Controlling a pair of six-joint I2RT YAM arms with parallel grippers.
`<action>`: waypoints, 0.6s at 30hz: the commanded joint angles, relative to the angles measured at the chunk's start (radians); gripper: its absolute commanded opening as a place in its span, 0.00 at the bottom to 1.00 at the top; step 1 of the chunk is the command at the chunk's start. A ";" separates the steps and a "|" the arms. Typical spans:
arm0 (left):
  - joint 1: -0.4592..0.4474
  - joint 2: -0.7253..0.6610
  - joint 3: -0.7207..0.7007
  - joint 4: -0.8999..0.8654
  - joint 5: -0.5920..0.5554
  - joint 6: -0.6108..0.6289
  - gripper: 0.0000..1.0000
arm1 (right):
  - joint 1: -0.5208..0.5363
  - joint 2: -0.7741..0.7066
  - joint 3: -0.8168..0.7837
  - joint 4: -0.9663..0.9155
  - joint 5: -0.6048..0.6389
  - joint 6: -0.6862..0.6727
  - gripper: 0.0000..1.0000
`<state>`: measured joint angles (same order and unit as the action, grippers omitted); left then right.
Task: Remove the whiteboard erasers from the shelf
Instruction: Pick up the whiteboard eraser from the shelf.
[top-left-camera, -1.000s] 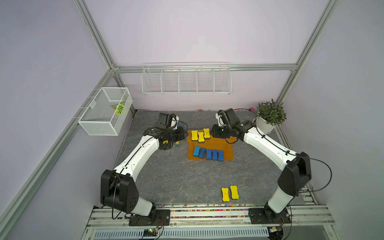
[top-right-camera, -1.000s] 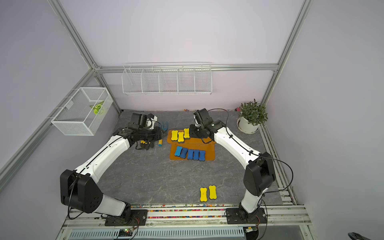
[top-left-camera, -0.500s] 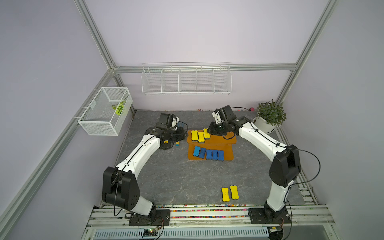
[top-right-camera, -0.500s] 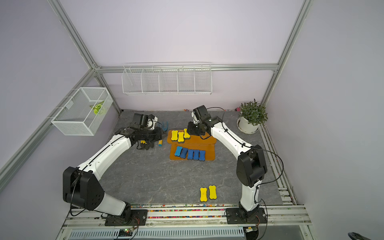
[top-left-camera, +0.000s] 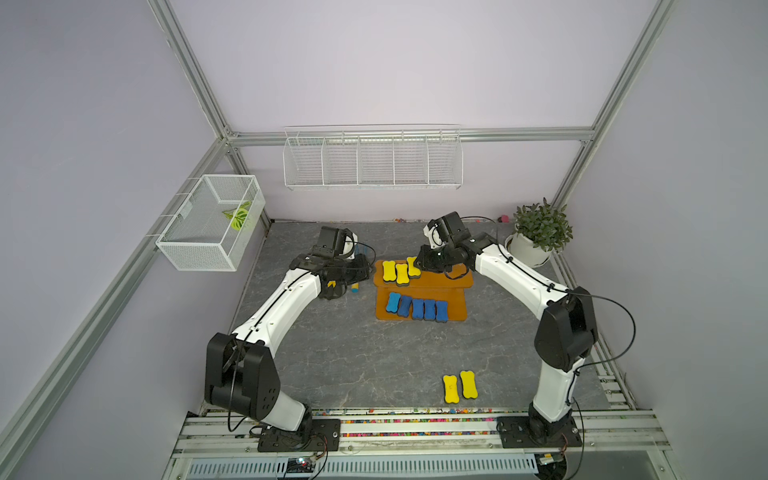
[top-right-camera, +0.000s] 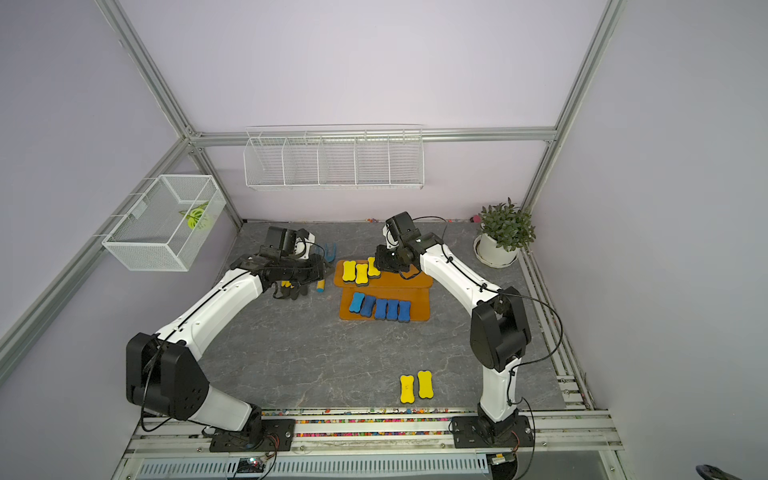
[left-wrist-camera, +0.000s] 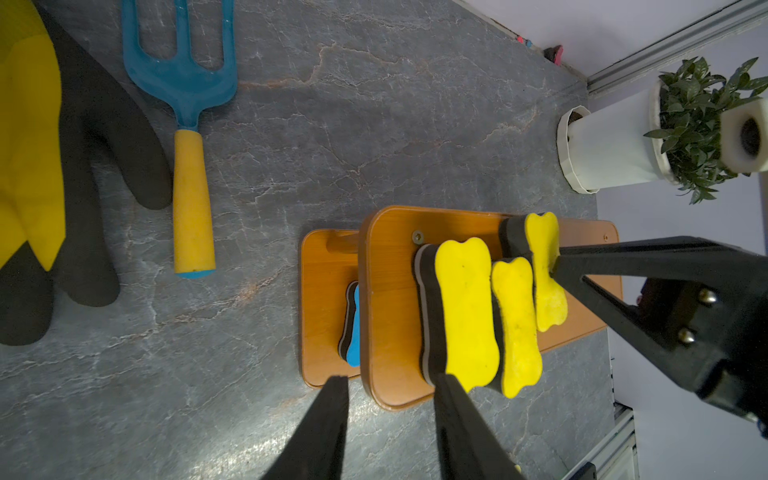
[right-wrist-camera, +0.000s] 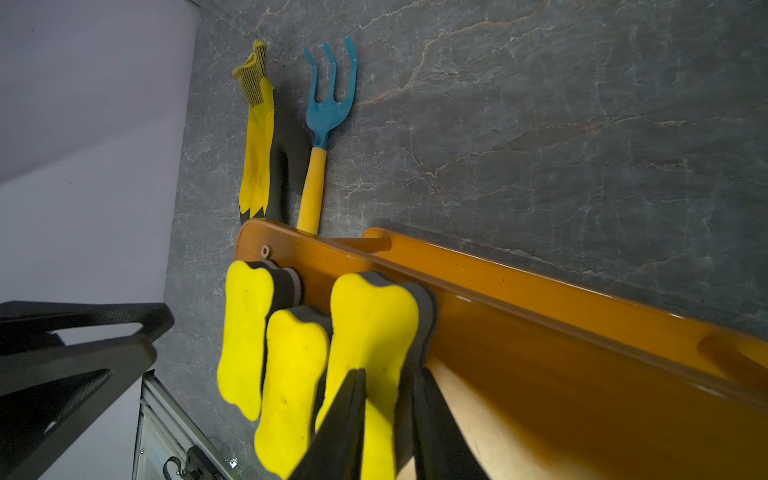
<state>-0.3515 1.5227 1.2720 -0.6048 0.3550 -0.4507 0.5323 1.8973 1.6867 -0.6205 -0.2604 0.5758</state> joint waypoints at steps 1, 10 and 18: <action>0.008 -0.010 0.016 -0.009 -0.016 0.023 0.40 | -0.009 0.011 -0.012 0.004 -0.005 -0.004 0.24; 0.015 -0.012 0.015 -0.010 -0.017 0.026 0.40 | -0.017 -0.004 -0.072 0.033 -0.006 0.009 0.13; 0.022 -0.017 0.010 -0.010 -0.018 0.026 0.40 | -0.020 -0.015 -0.097 0.045 -0.006 0.015 0.00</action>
<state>-0.3359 1.5227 1.2720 -0.6048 0.3447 -0.4400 0.5209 1.8835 1.6325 -0.5396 -0.2859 0.5900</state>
